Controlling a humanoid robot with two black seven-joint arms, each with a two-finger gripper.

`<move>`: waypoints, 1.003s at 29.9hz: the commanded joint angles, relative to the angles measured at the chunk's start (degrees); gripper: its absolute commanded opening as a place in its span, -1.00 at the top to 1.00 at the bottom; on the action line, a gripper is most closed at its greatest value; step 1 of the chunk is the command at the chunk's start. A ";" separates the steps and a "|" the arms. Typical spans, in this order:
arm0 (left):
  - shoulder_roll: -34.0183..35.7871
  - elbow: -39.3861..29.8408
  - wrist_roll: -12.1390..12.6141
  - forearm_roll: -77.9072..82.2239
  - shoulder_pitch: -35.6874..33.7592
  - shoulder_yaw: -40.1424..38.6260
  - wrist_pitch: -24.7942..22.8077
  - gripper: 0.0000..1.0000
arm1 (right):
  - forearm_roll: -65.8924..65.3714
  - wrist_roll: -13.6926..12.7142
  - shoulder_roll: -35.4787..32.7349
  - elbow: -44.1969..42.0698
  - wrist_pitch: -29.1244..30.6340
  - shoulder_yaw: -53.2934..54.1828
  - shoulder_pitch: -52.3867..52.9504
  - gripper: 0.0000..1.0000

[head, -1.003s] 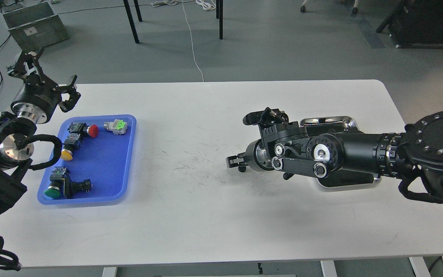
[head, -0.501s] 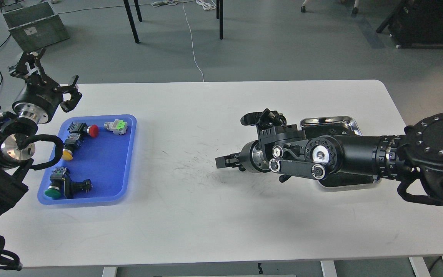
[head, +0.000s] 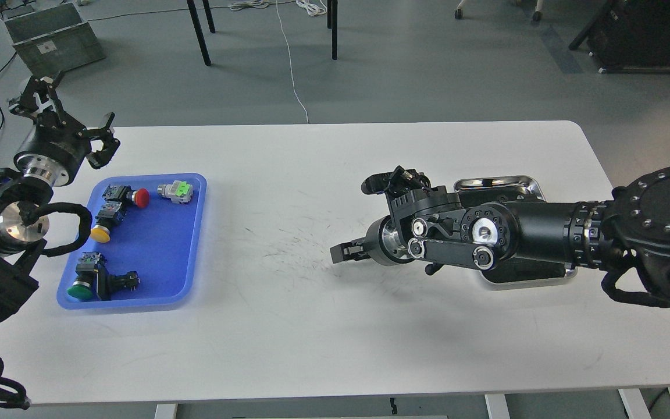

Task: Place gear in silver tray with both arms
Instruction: 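Reach the right gripper down to the black gear and grasp it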

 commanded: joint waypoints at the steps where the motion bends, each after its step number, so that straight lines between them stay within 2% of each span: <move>1: 0.05 0.00 0.00 0.00 0.02 0.00 -0.09 -0.96 | -0.07 0.00 0.00 -0.10 0.13 0.00 0.08 -0.07; 3: 0.22 0.00 0.00 0.00 0.02 0.00 -0.09 -0.96 | -0.25 0.00 0.00 -0.19 0.21 -0.09 0.34 0.12; 12: 0.31 0.00 -0.09 0.00 0.10 0.00 -0.09 -0.96 | -1.04 -0.18 0.00 -0.28 0.91 -0.61 0.44 0.31; 18: 0.31 0.00 -0.09 0.00 0.37 0.00 0.00 -0.96 | -0.95 -0.18 0.00 -0.28 1.44 -1.23 0.44 0.33; 22: 0.31 0.00 -0.09 0.00 0.37 0.00 0.00 -0.96 | -0.95 -0.18 0.00 -0.36 1.88 -1.32 0.44 0.56; 27: 0.31 0.09 -0.09 0.00 0.37 0.00 0.00 -0.96 | -0.95 -0.18 0.00 -0.54 2.32 -1.32 0.52 0.96; 30: 0.31 0.09 -0.09 0.00 0.37 0.00 0.00 -0.96 | -0.77 -0.18 0.00 -0.54 2.41 -1.32 2.01 0.96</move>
